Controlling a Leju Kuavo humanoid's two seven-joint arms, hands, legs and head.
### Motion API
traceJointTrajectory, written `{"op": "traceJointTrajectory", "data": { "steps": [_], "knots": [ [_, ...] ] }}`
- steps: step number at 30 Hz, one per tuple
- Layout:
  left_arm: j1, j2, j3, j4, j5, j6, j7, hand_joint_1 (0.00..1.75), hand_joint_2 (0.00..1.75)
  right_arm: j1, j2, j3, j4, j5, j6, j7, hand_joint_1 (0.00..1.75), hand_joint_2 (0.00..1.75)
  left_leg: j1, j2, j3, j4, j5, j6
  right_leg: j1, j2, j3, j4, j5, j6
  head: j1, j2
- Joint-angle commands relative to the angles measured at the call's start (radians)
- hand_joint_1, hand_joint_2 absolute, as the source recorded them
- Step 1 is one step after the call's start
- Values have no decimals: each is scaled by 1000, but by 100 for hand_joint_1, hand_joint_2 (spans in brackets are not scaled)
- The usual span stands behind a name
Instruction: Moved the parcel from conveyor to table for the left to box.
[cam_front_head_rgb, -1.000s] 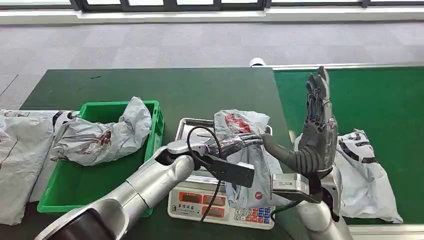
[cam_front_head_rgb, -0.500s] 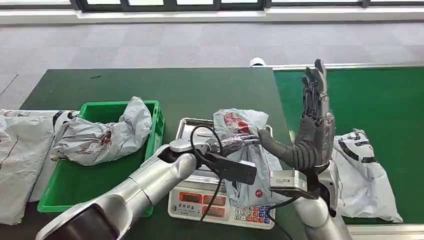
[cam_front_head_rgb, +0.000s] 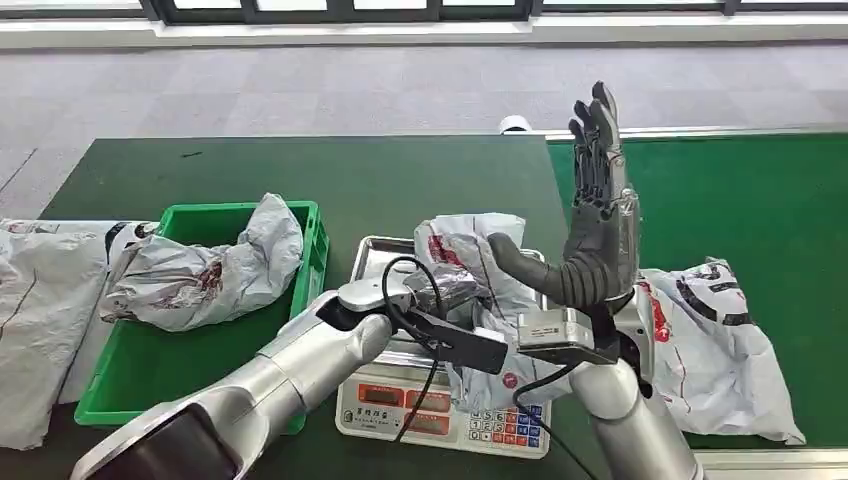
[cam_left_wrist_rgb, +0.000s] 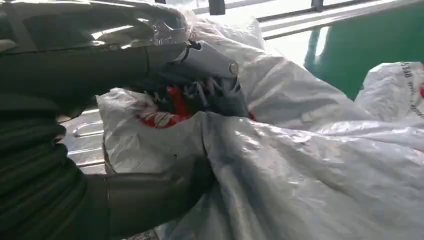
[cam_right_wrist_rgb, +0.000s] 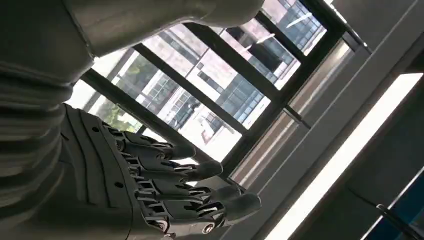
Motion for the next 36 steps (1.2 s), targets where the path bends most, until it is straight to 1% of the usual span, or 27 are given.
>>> {"op": "traceJointTrajectory", "data": {
  "steps": [1, 8, 13, 15, 17, 18, 20, 21, 22, 23, 24, 25, 27, 29, 30, 31, 32, 34, 35, 36],
  "knots": [
    [7, 21, -68, 90, -45, 82, 43, 175, 175, -54, -9, 54, 47, -7, 2, 15, 0, 175, 0, 3, 2, -2, 0, -1, 0, 2, 1, -1, 1, 0, 0, 0],
    [24, 30, -57, 92, -63, 106, 48, 175, 175, -43, -9, 53, 31, -4, -1, 13, 0, 175, 1, 4, 2, -4, 1, -1, 1, 3, 1, -4, 2, -1, 0, 0],
    [54, 49, -37, 77, -64, 140, 28, 175, 175, 23, -28, 44, -11, 11, -19, 7, 0, 175, 1, 3, 3, -4, 1, -1, 1, 2, 2, -4, 2, -1, 0, 0],
    [60, 56, -16, 54, -79, 217, 48, 175, 175, 56, -34, 35, -44, 23, -36, 5, 0, 175, 1, 1, 3, -3, 0, -1, 1, 1, 2, -3, 1, 0, 0, 0],
    [64, 84, 39, -18, -106, 355, 100, 175, 175, 90, -38, 25, -75, 43, -53, 9, 0, 175, 1, 1, 4, -6, 1, -2, 1, 0, 3, -6, 2, -1, 0, 0],
    [62, 102, 67, -55, -119, 394, 119, 175, 175, 102, -39, 22, -85, 48, -58, 10, 0, 175, 1, 1, 1, -2, 0, -1, 1, 0, 1, -2, 0, 0, 0, 0],
    [100, 165, 191, -245, -198, 542, 213, 175, 175, 120, -32, 15, -108, 61, -76, 17, 0, 175, 1, 2, 1, -3, 1, -1, 1, 1, 0, -3, 2, -1, 0, 0],
    [120, 189, 238, -325, -229, 541, 223, 175, 175, 119, -31, 18, -113, 65, -74, 24, 0, 175, 1, 2, -1, 0, 0, -1, 1, 1, -2, -1, 1, 0, 0, 0],
    [132, 198, 262, -363, -245, 511, 222, 175, 175, 118, -30, 19, -114, 67, -74, 27, 0, 175, 1, 3, -1, -1, 0, -1, 1, 2, -2, -1, 1, -1, 0, 0],
    [163, 208, 326, -433, -276, 582, 246, 175, 175, 120, -28, 16, -114, 71, -82, 31, 0, 175, 0, 3, -1, -1, 0, -1, 0, 2, -3, 0, 1, 0, 0, 0],
    [182, 216, 360, -470, -297, 618, 252, 175, 175, 125, -28, 15, -114, 75, -89, 33, 0, 175, 1, 4, -1, -1, 0, -1, 1, 3, -2, -1, 1, -1, 0, 0],
    [229, 236, 425, -552, -329, 673, 261, 175, 175, 146, -32, 13, -116, 81, -108, 32, 0, 175, 1, 6, 0, -3, 1, -2, 1, 4, -2, -3, 2, -1, 0, 0],
    [326, 282, 530, -702, -372, 726, 266, 175, 175, 192, -54, 14, -121, 88, -149, 26, 0, 175, 1, 6, 2, -5, 1, -2, 1, 4, 0, -4, 2, -1, 0, 0],
    [357, 292, 560, -742, -376, 713, 244, 175, 175, 205, -64, 15, -121, 82, -160, 18, 0, 175, 1, 7, 4, -5, 0, -1, 1, 6, 1, -4, 1, -1, 0, 0],
    [357, 292, 560, -742, -376, 713, 244, 175, 175, 205, -64, 15, -121, 82, -160, 18, 0, 175, 2, 9, 5, -6, -1, -2, 2, 7, 1, -5, 2, -1, 0, 0],
    [355, 284, 559, -734, -378, 711, 242, 175, 175, 201, -62, 16, -120, 80, -160, 17, 0, 175, 1, 7, 3, -4, -1, -1, 1, 6, 0, -3, 1, -1, 0, 0],
    [372, 279, 590, -740, -403, 780, 265, 175, 175, 206, -67, 14, -119, 80, -167, 21, 0, 175, 2, 7, 4, -5, -1, -2, 2, 6, 0, -4, 1, -1, 0, 0],
    [452, 306, 676, -783, -396, 877, 266, 175, 175, 232, -74, 3, -112, 82, -189, 22, 0, 175, 2, 5, 2, -4, 0, -2, 2, 5, 0, -4, 1, -1, 0, 0],
    [480, 317, 698, -798, -370, 882, 249, 175, 175, 244, -76, -1, -111, 82, -195, 20, 0, 175, 1, 6, 2, -4, 0, -1, 1, 6, -1, -3, 1, -1, 0, 0],
    [520, 302, 753, -821, -358, 882, 211, 175, 175, 261, -79, -6, -113, 87, -204, 17, 0, 175, 2, 8, 4, -7, 0, -2, 2, 7, 1, -6, 2, -1, 0, 0]
  ]
}}
